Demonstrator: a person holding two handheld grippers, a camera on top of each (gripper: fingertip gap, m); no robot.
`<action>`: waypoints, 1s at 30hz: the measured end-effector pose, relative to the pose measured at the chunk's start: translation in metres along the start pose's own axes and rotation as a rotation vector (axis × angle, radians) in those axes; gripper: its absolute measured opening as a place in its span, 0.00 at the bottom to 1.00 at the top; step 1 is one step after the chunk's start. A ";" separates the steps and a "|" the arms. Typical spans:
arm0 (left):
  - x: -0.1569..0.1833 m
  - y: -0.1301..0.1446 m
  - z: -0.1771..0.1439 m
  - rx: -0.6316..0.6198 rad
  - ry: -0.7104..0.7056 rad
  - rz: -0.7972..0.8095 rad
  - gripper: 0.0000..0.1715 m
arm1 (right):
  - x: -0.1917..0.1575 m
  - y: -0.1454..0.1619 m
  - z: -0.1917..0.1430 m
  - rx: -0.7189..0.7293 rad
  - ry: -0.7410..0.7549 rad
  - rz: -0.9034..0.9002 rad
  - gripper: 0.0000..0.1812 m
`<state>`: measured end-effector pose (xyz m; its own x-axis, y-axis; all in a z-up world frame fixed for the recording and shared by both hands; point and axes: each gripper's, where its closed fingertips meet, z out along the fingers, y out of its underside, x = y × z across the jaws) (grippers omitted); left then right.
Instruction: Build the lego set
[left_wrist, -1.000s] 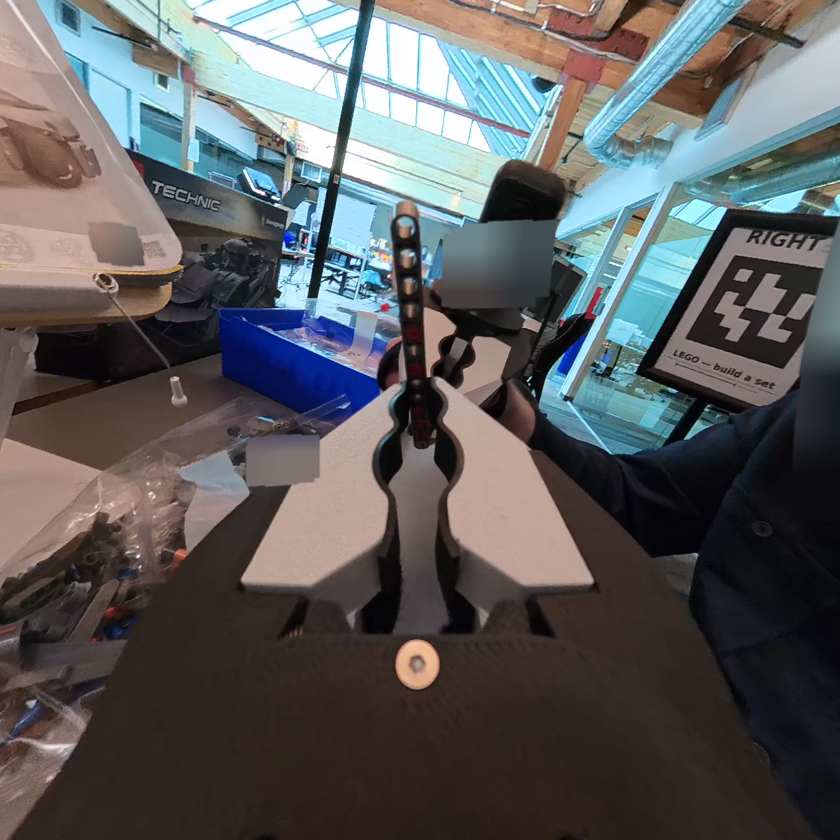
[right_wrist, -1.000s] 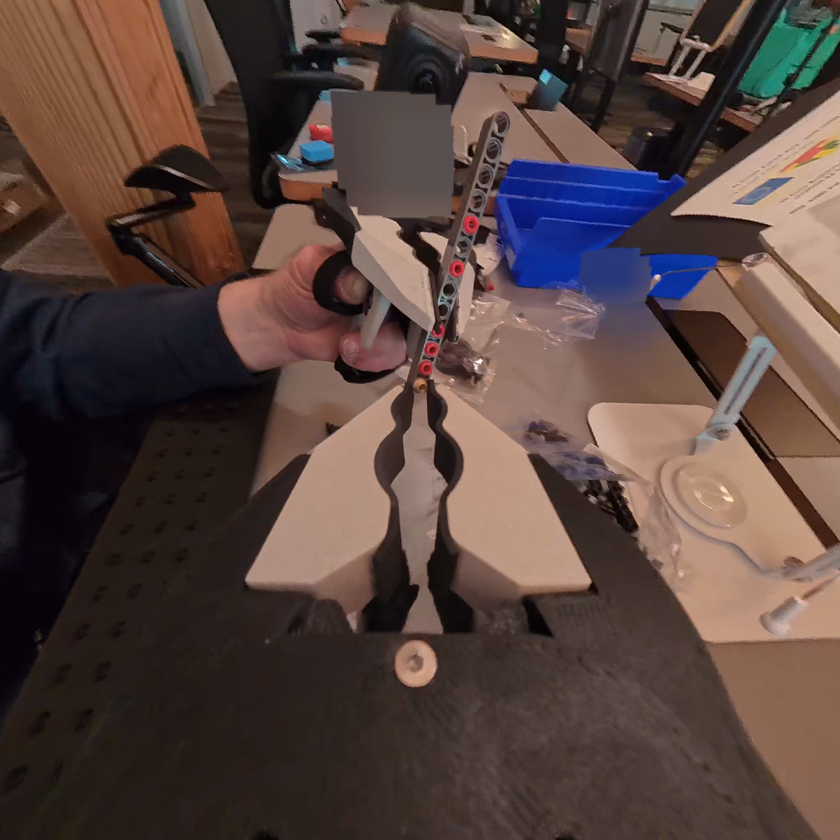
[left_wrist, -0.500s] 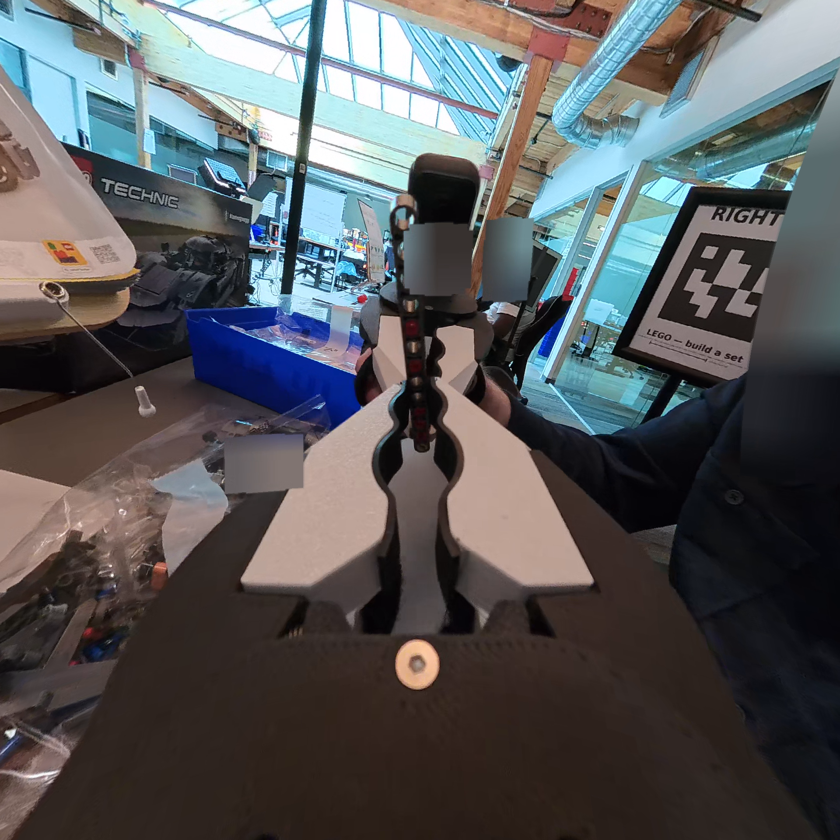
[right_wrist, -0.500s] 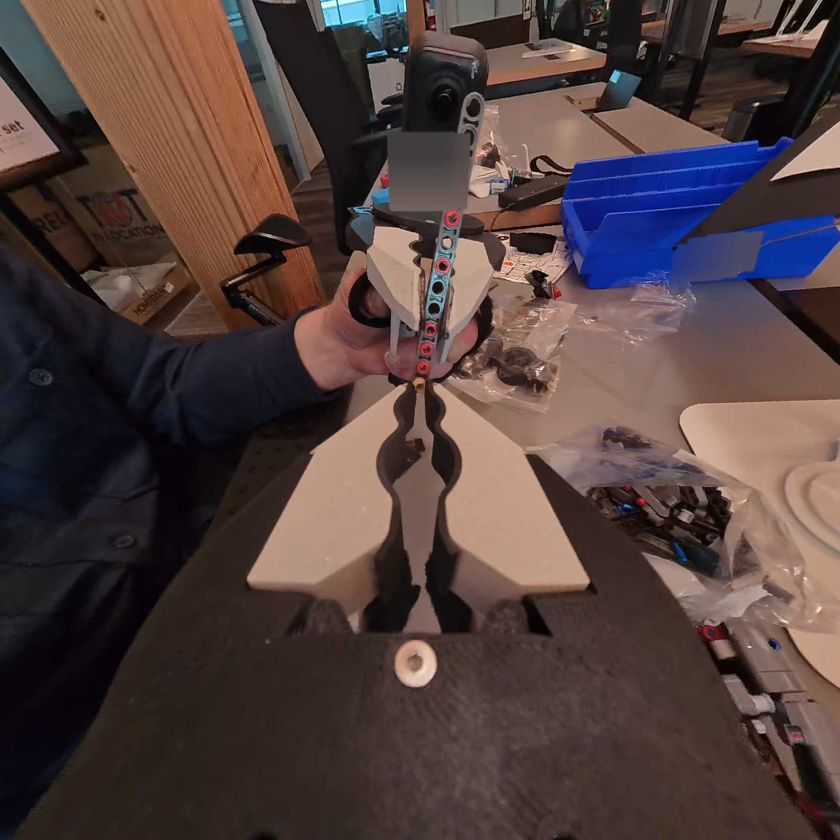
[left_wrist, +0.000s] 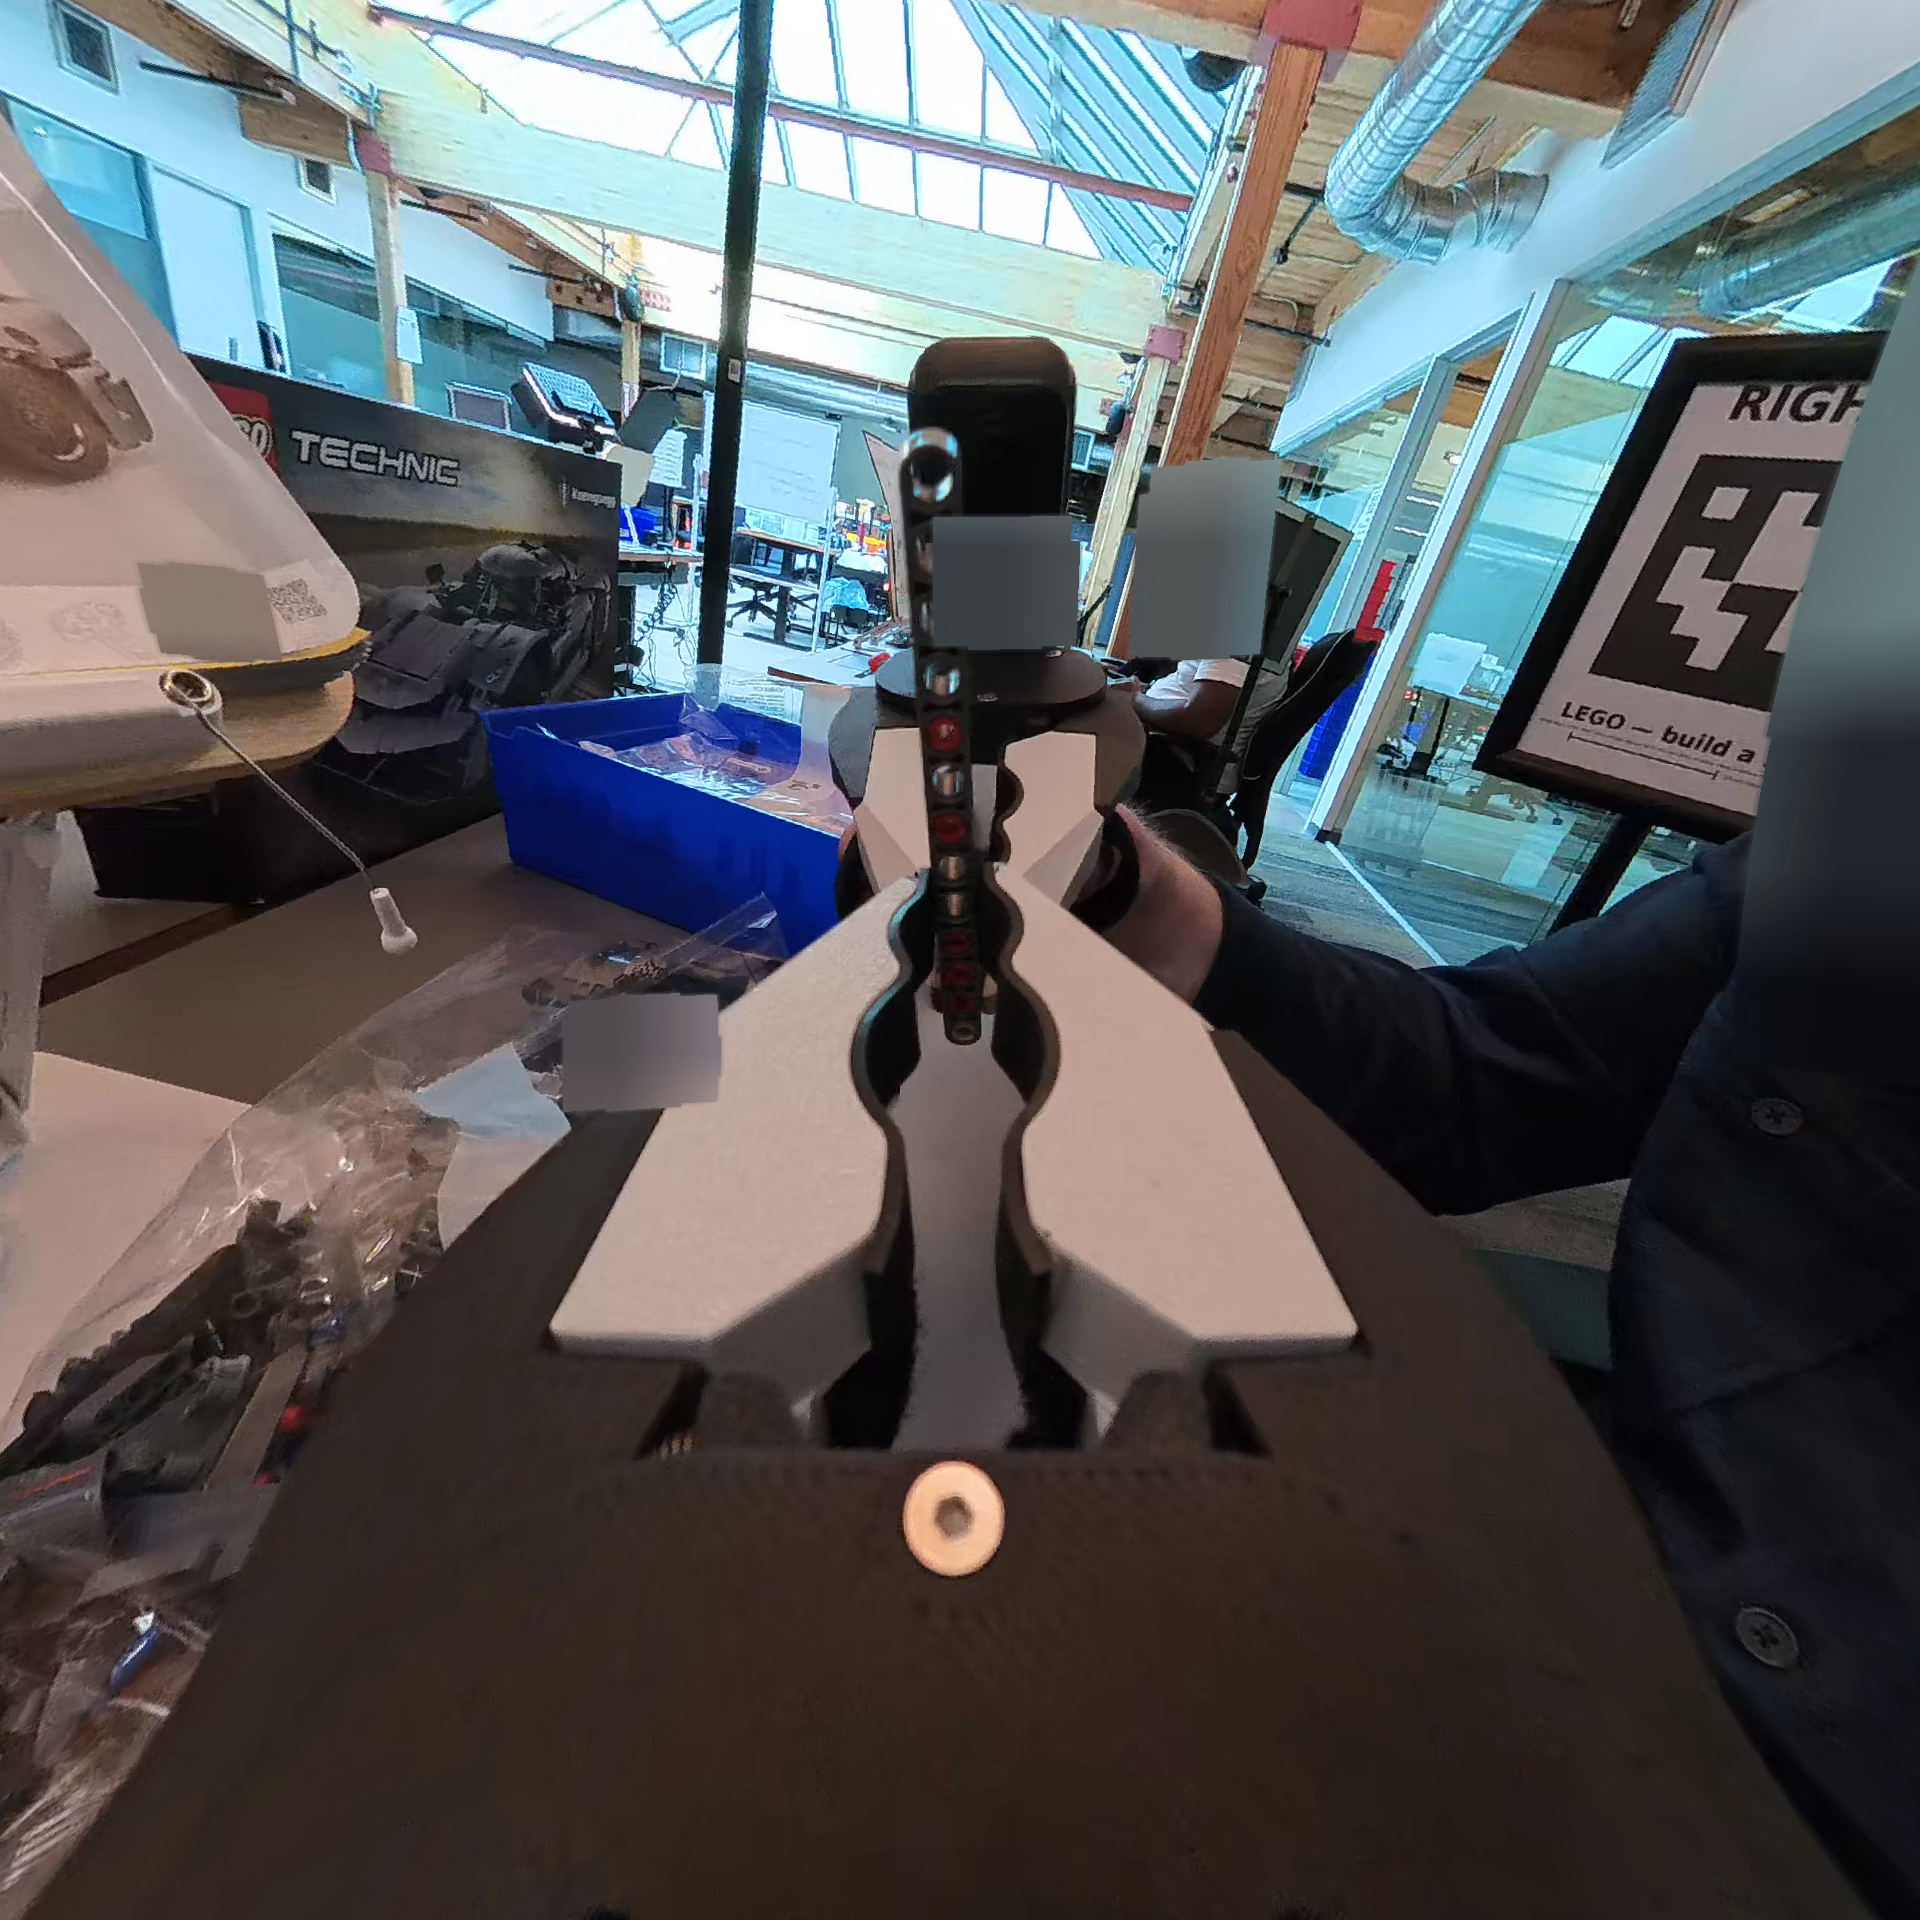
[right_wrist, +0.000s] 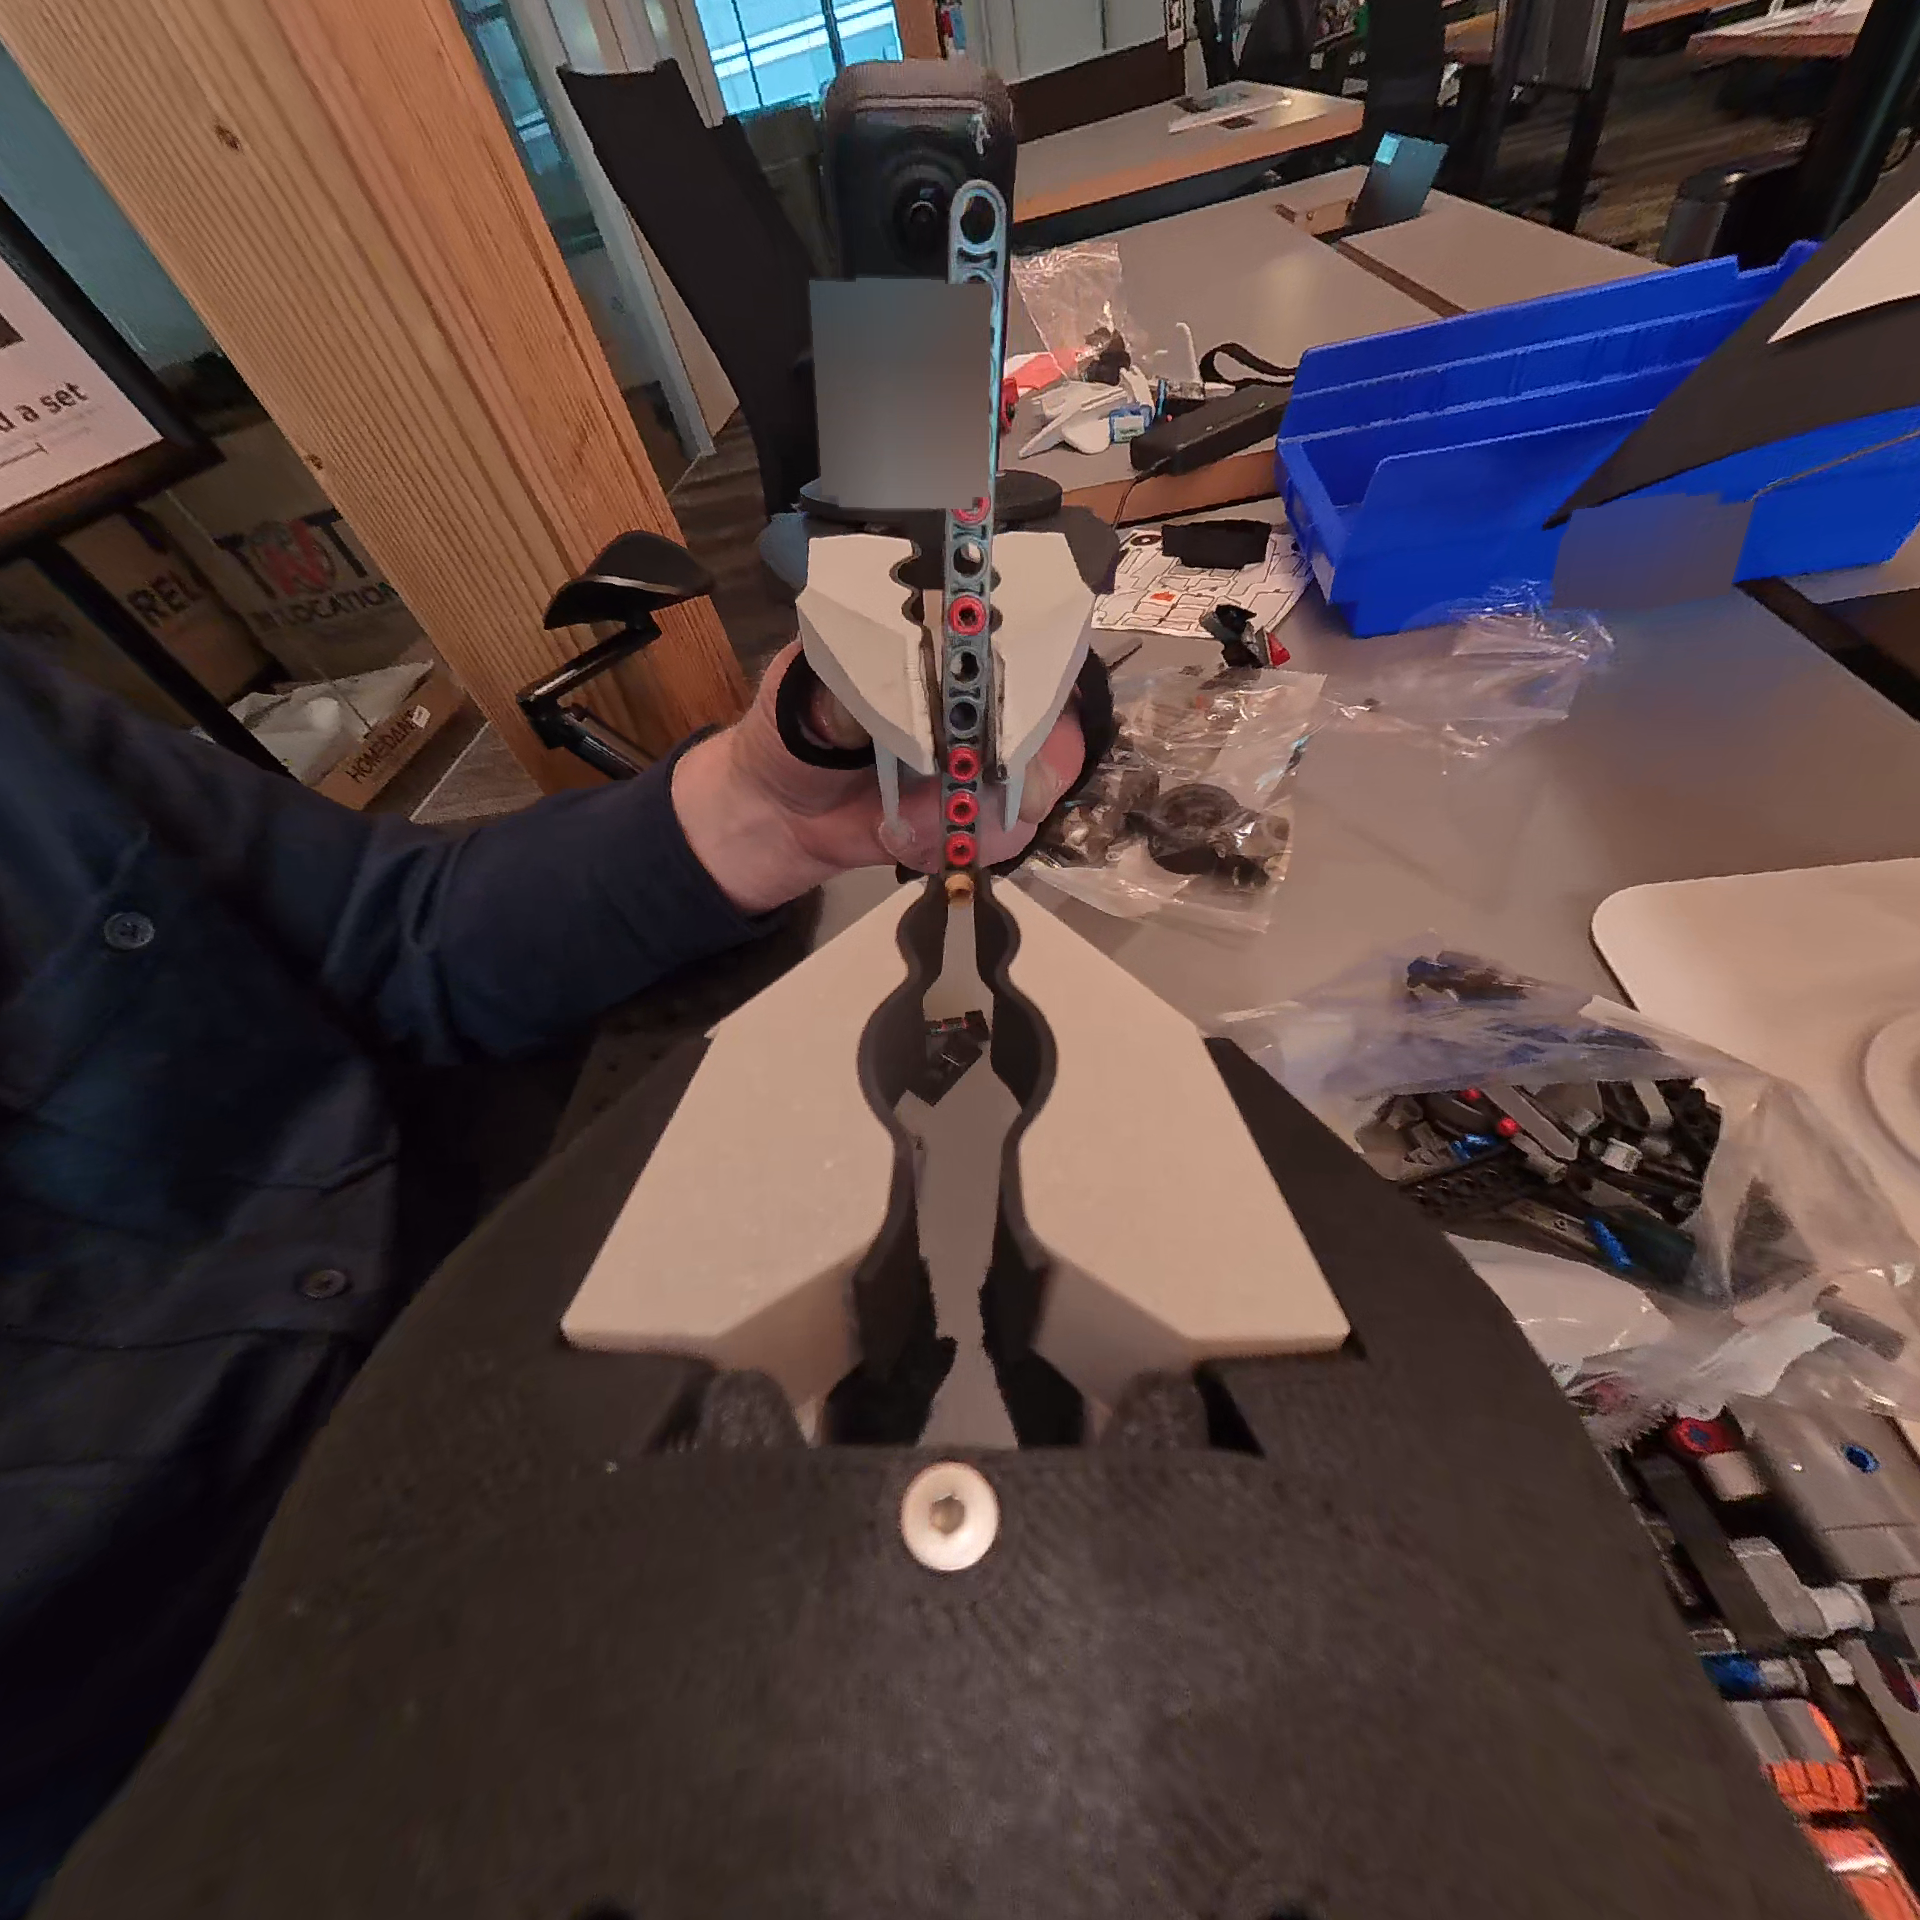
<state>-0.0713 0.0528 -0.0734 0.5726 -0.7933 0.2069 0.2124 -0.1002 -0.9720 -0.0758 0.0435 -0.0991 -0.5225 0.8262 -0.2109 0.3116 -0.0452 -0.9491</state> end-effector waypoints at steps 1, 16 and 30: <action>0.001 -0.001 0.000 0.007 0.004 -0.002 0.02 | -0.001 -0.001 0.000 0.009 -0.009 0.013 0.02; -0.002 -0.002 -0.005 -0.016 -0.051 0.040 0.03 | 0.003 -0.010 -0.007 0.057 0.043 -0.004 0.01; -0.023 0.035 -0.009 -0.334 -0.295 0.320 0.03 | 0.005 -0.039 -0.031 0.248 0.034 0.073 0.00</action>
<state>-0.0844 0.0617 -0.1127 0.7755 -0.6180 -0.1292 -0.2442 -0.1049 -0.9640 -0.0657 0.0667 -0.0556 -0.4775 0.8338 -0.2772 0.1415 -0.2385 -0.9608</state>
